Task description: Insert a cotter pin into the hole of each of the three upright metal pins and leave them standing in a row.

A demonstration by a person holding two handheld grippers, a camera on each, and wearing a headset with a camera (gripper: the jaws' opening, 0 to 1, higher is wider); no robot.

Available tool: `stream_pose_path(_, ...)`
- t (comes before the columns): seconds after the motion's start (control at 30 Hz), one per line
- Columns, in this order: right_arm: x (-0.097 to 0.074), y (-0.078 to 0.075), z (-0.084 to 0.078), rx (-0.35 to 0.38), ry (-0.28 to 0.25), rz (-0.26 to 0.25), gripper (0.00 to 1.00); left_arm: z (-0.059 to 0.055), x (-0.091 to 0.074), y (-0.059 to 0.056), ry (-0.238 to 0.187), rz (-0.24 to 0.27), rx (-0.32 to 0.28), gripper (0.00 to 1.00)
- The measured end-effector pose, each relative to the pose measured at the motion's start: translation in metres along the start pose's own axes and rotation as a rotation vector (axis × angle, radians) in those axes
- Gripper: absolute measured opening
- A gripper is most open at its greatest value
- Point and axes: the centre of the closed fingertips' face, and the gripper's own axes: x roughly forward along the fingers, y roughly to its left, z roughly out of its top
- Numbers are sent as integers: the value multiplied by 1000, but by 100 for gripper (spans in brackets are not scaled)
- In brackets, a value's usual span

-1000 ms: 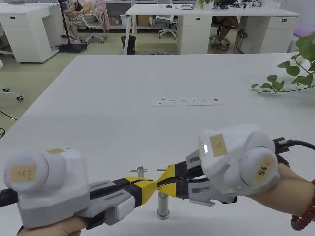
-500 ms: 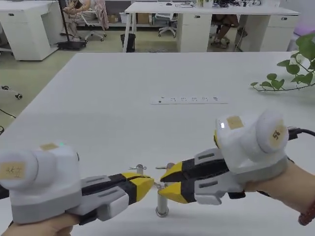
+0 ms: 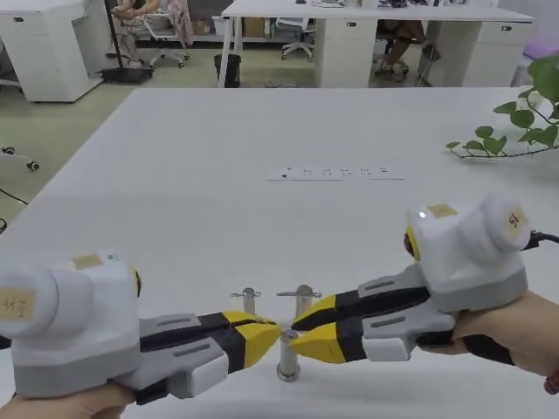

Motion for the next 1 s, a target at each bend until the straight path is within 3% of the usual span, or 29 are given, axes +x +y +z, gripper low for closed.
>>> stream_pose_path(0.23,2,4,-3,3,-9,28,16,2,1,-8,-16,-45,1,0)
stream_pose_path(0.7,4,12,-1,-17,-32,64,7,3,-1,-14,-41,-87,-26,0)
stream_pose_path(1.0,5,20,-6,-75,28,80,4,-1,-1,-15,-30,-95,-12,1)
